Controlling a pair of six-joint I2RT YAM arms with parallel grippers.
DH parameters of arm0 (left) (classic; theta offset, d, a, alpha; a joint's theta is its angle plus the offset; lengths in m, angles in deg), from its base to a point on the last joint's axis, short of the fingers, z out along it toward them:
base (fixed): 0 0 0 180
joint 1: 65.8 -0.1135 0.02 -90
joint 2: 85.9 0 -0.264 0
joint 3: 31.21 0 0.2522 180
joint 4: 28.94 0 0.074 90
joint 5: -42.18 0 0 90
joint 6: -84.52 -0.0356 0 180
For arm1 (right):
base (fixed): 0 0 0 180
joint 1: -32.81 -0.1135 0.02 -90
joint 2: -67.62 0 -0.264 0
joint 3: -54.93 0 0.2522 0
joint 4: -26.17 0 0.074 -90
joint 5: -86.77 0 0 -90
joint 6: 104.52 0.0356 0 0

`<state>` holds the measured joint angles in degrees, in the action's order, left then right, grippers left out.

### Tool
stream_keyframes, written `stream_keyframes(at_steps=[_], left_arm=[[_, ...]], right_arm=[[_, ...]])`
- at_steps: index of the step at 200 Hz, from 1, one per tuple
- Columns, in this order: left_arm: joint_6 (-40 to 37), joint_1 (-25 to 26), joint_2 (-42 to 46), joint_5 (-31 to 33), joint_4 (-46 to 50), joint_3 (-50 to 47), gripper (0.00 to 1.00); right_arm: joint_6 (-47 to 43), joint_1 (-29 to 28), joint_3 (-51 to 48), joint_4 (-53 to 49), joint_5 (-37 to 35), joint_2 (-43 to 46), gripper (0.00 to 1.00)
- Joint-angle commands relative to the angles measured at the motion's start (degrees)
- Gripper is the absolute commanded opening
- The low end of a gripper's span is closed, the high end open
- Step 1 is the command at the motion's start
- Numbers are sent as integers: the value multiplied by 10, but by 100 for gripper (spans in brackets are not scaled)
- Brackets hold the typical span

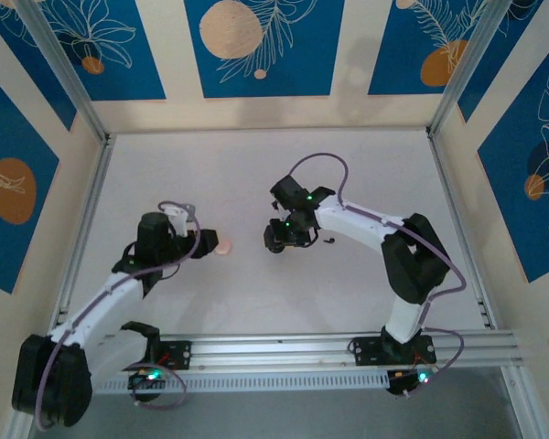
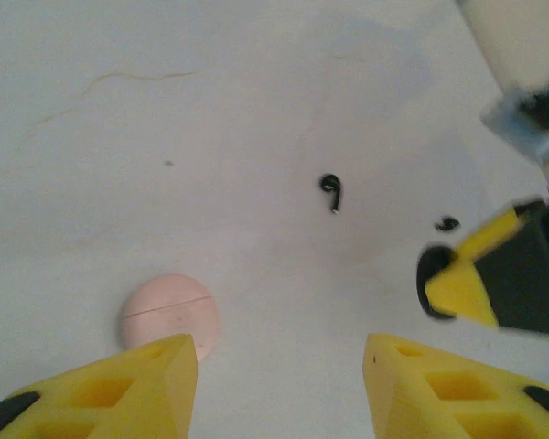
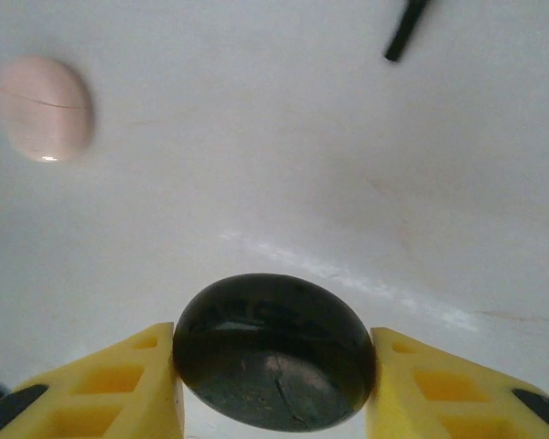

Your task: Insert the wireless bluetooth earbuds into the charging case

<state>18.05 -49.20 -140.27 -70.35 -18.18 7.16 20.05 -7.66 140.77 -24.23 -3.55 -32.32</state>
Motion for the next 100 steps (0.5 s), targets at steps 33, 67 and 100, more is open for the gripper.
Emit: stream_keyframes(at_steps=[33, 67, 100], left_arm=[[-148, 74, 46, -31, -202, -88, 51], [-177, 122, 10, -32, -276, -100, 51], [-187, 148, -48, -48, -324, -82, 51]], right_arm=[[37, 17, -93, 178, 106, 104, 41], [70, 23, -166, 300, 157, 163, 41], [92, 23, -208, 381, 200, 193, 41]])
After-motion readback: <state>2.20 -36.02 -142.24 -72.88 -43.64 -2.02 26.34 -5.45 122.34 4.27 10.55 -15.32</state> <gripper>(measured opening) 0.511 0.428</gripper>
